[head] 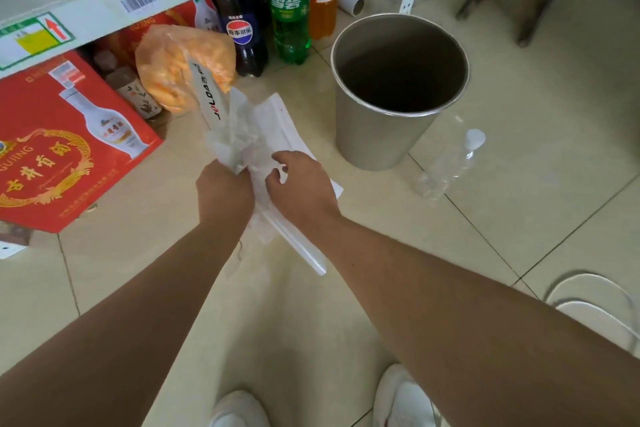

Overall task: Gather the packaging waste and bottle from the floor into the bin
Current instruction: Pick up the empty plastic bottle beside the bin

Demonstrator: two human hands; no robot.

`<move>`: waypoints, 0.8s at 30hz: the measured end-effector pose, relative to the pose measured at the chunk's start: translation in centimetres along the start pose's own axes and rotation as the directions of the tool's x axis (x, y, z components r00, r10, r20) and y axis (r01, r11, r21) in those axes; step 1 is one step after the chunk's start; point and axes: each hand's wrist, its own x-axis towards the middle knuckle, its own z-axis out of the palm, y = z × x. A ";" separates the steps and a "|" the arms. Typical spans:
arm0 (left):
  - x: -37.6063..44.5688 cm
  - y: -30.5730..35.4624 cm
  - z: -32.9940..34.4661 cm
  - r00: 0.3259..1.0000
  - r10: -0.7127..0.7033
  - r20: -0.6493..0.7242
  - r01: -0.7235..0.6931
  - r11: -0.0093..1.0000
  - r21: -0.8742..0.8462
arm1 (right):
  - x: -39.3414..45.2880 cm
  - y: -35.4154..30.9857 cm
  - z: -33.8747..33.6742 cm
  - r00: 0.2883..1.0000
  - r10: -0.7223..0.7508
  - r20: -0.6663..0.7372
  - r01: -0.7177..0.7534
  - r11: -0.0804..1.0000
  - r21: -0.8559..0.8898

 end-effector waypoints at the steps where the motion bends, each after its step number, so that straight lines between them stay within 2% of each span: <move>1: -0.2 -0.1 0.5 1.000 0.024 0.017 -0.024 1.000 0.004 | -0.3 0.9 -0.4 1.000 0.015 -0.013 -0.016 0.999 -0.030; 5: -1.7 -0.1 2.6 0.991 0.088 0.099 -0.091 0.996 0.018 | -2.2 5.3 -2.4 0.982 0.131 -0.138 -0.141 0.988 -0.066; 9: -3.2 0.8 5.3 0.981 0.128 0.144 -0.134 0.991 0.029 | -3.6 9.4 -5.0 0.905 0.271 -0.328 -0.322 0.940 -0.113; 11: -4.2 1.3 6.5 0.973 0.154 0.174 -0.165 0.985 0.053 | -4.3 11.3 -6.4 0.836 0.337 -0.432 -0.415 0.905 -0.098; 14: -5.9 1.9 7.8 0.960 0.182 0.211 -0.193 0.981 0.030 | -4.9 13.7 -8.9 0.675 0.460 -0.577 -0.568 0.823 -0.008; 17: -7.6 2.7 8.7 0.957 0.172 0.233 -0.171 0.985 -0.025 | -3.8 15.1 -11.5 0.545 0.566 -0.619 -0.656 0.747 0.105; 19: -8.2 2.8 9.5 0.954 0.159 0.254 -0.157 0.987 -0.030 | -2.2 15.6 -13.2 0.526 0.602 -0.601 -0.662 0.733 0.156; 24: -8.0 2.2 11.4 0.951 0.135 0.277 -0.137 0.991 -0.015 | 1.4 16.7 -16.0 0.557 0.616 -0.557 -0.628 0.751 0.202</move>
